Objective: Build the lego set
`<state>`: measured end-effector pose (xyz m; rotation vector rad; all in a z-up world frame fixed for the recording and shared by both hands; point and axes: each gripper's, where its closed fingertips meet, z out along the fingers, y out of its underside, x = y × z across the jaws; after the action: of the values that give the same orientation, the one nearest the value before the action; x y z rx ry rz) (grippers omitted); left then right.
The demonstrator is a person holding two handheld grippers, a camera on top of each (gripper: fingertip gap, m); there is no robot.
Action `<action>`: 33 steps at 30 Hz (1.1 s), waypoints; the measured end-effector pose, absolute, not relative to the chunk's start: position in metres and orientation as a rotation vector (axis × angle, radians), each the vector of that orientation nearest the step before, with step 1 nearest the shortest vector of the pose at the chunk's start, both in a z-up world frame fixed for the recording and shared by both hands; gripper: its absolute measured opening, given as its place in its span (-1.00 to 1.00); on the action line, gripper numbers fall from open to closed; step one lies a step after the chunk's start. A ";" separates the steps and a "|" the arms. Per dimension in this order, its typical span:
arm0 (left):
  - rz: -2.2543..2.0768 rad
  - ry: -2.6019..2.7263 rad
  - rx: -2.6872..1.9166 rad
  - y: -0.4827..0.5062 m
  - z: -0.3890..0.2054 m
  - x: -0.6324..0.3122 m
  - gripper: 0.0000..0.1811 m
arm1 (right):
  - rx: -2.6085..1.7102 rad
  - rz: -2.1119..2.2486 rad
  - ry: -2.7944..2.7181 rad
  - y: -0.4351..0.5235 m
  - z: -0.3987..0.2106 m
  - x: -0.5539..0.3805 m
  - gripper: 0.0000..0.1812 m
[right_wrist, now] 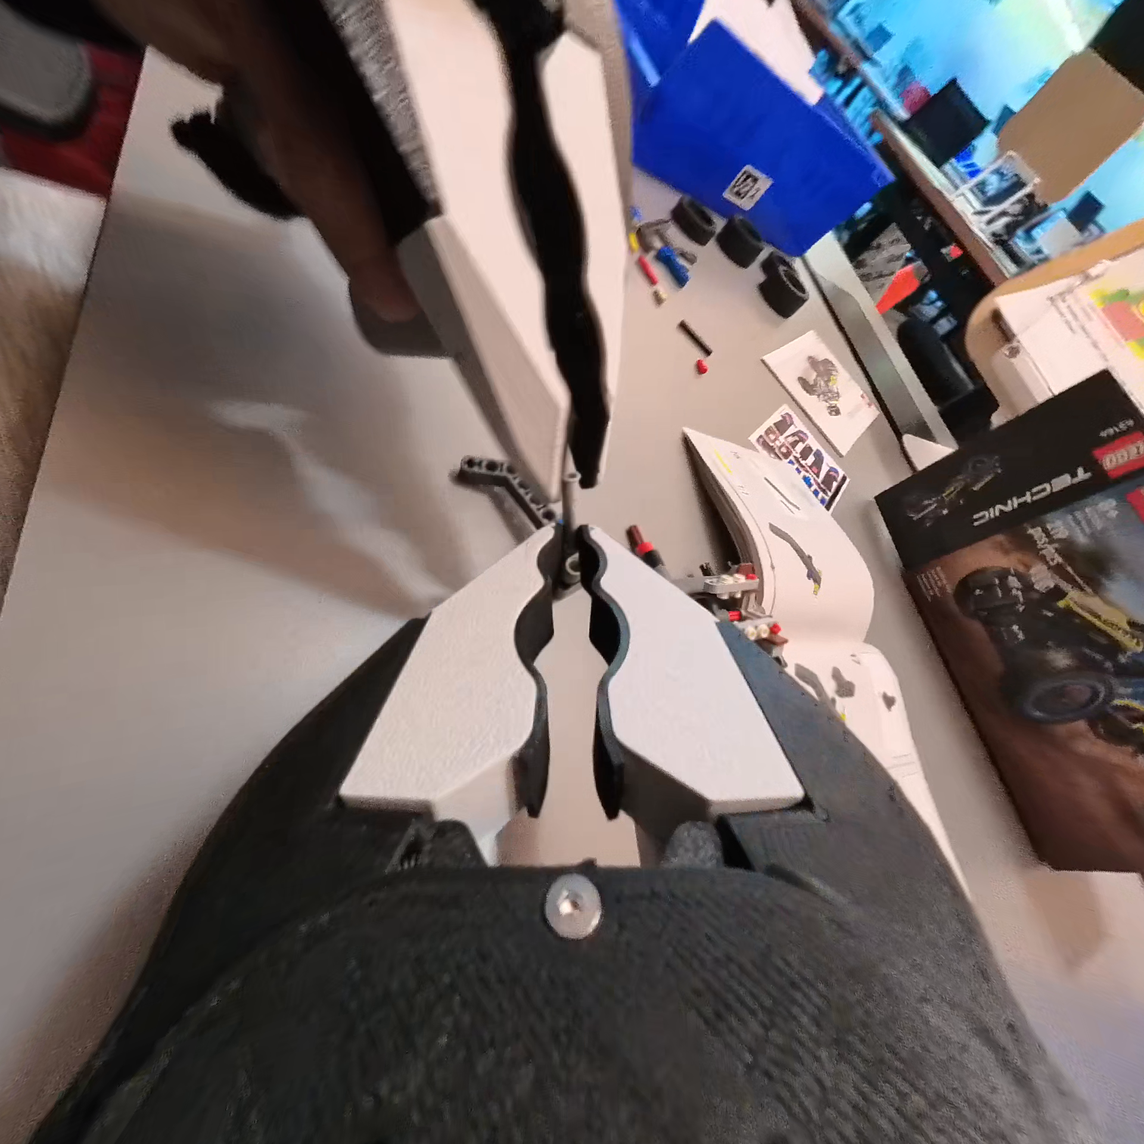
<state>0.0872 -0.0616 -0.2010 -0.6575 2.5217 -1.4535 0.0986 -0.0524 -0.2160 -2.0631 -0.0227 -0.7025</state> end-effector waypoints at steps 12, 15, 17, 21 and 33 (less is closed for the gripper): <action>-1.557 2.407 -0.608 -0.064 -0.193 0.092 -0.96 | -2.000 -0.640 0.069 -0.051 -0.210 0.101 -0.98; -1.560 2.388 -0.585 -0.064 -0.192 0.093 -0.91 | -1.968 -0.612 0.087 -0.049 -0.205 0.100 -0.99; -1.561 2.396 -0.597 -0.063 -0.193 0.094 -0.92 | -1.956 -0.595 0.098 -0.049 -0.203 0.100 -0.99; -1.573 2.391 -0.583 -0.064 -0.192 0.093 -0.97 | -1.971 -0.583 0.097 -0.047 -0.205 0.100 -0.98; -1.487 2.408 -0.418 -0.063 -0.198 0.094 -0.97 | -2.003 -0.584 0.100 -0.047 -0.210 0.101 -0.98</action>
<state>0.0937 -0.0629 -0.1977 -0.4178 2.4084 -1.4868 0.1010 -0.0472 -0.2101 -2.0033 0.1002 -0.5844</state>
